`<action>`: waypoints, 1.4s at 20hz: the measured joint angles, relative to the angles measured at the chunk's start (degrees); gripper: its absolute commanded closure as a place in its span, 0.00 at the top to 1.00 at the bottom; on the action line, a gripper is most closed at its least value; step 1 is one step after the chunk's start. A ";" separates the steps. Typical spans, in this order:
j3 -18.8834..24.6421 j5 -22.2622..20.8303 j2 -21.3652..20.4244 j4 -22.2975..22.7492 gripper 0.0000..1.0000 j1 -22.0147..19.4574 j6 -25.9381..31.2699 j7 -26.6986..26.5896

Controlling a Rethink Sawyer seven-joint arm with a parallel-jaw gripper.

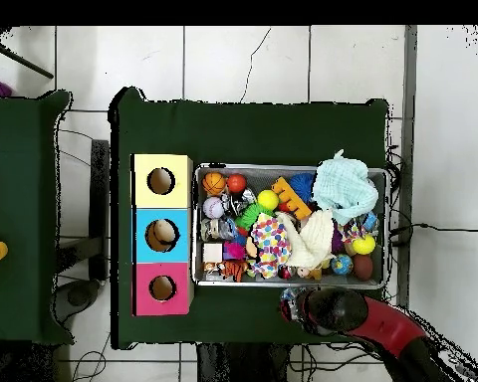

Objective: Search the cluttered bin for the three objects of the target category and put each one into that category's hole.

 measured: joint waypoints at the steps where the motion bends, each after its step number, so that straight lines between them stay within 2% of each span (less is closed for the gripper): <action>1: 0.00 0.01 0.58 -0.01 1.00 -0.21 -0.44 0.00; 28: 1.28 -0.49 0.73 -3.02 1.00 1.60 -0.07 0.02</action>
